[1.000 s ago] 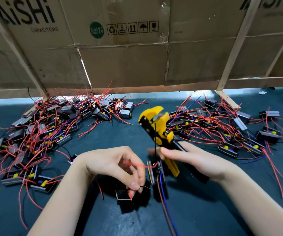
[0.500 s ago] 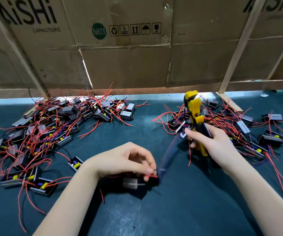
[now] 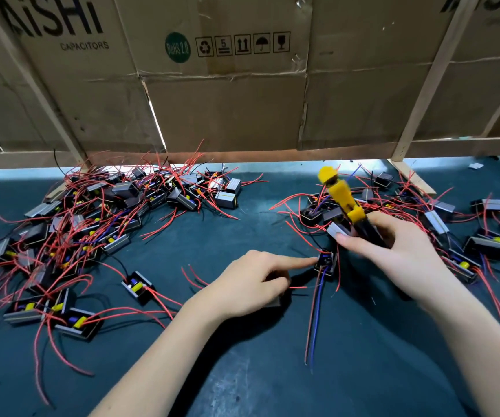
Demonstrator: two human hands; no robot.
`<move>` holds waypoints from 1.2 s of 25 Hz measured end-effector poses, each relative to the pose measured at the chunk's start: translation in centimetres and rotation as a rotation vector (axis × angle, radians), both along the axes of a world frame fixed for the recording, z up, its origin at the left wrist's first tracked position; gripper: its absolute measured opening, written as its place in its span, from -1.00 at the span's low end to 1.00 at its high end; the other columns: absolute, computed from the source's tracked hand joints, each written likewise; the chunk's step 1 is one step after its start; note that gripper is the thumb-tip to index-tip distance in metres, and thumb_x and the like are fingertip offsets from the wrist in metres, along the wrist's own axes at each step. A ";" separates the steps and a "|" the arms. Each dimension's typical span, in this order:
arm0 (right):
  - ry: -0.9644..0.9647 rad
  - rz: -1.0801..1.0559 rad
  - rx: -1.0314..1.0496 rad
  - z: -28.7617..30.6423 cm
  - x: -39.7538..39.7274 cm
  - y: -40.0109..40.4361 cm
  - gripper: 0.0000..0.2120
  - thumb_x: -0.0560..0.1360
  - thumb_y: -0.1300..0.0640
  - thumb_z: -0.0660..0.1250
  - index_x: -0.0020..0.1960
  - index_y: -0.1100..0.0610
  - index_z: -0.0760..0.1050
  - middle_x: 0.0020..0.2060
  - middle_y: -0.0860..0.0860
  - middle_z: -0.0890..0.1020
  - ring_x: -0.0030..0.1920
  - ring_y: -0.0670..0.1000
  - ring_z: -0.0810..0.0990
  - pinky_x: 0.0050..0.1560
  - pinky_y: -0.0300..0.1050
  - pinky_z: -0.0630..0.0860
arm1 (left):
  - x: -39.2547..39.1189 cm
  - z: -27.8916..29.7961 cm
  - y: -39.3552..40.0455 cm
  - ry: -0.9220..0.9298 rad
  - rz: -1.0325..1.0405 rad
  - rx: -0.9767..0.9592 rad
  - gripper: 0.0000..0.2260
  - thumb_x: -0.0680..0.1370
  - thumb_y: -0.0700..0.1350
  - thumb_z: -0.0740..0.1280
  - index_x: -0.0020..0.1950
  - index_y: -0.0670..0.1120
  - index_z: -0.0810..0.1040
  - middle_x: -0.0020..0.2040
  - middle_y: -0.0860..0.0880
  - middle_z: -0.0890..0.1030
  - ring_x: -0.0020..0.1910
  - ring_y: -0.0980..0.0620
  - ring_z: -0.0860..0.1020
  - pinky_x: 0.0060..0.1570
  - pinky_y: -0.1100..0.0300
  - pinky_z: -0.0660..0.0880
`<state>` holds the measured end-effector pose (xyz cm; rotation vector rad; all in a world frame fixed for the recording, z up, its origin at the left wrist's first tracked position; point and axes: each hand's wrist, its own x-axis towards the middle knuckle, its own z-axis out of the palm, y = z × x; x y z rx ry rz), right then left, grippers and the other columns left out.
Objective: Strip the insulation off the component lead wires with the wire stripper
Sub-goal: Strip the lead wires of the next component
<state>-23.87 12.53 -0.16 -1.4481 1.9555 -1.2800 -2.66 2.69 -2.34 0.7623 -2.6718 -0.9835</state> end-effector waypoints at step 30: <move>0.671 -0.188 -0.149 -2.1 0.5 -0.7 -0.68 0.27 0.06 0.49 -0.06 0.16 0.52 -0.14 0.04 0.48 -0.18 0.18 0.48 -0.16 0.03 0.44 | 2.9 0.5 -2.3 0.333 0.515 0.374 -0.92 0.42 -0.21 0.54 -0.18 -0.16 0.66 -0.32 -0.10 0.70 -0.37 0.06 0.63 -0.36 0.32 0.42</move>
